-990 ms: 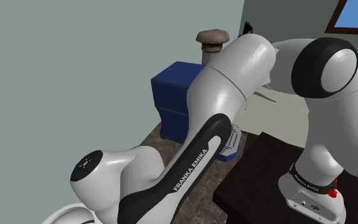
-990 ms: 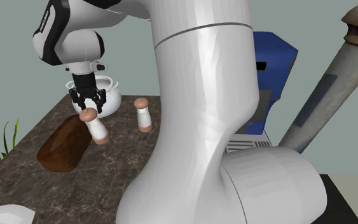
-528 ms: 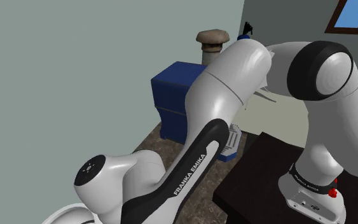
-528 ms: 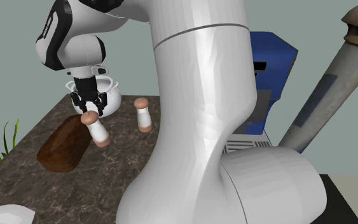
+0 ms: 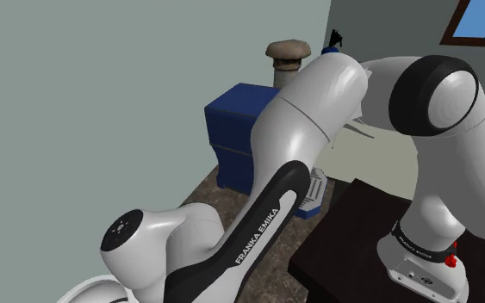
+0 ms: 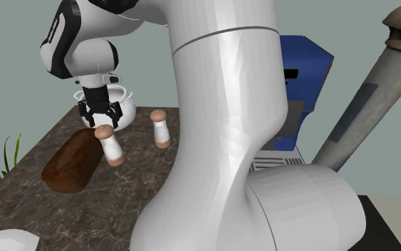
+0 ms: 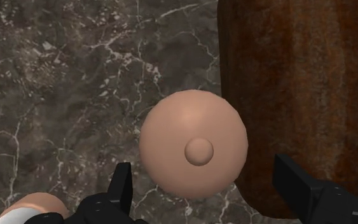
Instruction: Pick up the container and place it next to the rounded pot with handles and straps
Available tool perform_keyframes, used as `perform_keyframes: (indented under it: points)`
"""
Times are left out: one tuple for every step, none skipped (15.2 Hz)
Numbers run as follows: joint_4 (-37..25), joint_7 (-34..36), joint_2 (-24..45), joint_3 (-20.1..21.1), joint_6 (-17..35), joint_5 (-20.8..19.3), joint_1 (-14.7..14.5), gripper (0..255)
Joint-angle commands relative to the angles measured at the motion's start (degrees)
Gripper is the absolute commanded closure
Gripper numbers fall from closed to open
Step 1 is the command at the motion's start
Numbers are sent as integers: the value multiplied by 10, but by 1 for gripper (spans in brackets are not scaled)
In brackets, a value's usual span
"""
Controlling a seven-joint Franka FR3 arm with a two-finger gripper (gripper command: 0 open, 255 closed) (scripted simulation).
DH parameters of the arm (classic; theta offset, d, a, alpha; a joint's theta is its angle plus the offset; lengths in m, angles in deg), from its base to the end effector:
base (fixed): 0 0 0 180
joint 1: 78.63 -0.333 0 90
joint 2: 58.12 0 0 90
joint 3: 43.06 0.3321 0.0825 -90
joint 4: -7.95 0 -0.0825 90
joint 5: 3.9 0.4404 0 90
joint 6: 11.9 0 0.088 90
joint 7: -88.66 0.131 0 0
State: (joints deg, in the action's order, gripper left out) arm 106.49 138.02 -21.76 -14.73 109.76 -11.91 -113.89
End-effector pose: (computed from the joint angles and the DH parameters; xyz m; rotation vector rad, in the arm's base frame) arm 0.3368 0.6135 0.1964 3.0657 0.4179 -0.3600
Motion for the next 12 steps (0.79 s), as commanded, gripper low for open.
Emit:
perform_keyframes:
  points:
    - [-8, -2, -8, 3, -16, 4, 3, 0]
    - [-17, -5, -16, 5, -32, 7, 5, 0]
    - [-27, -7, -23, 7, -48, 11, 7, 0]
    - [-35, -8, -28, 9, -61, 13, 9, 0]
    - [-35, -8, -28, 9, -61, 13, 9, 0]
    - [-35, -8, -28, 9, -61, 13, 9, 0]
    - [-35, -8, -28, 9, -61, 13, 9, 0]
    - [-35, -8, -28, 9, -61, 13, 9, 0]
    - [-35, -8, -28, 9, -61, 13, 9, 0]
    - [-35, -8, -28, 9, -61, 13, 9, 0]
    - [-35, -8, -28, 9, -61, 13, 9, 0]
    - [-35, -8, -28, 9, -61, 13, 9, 0]
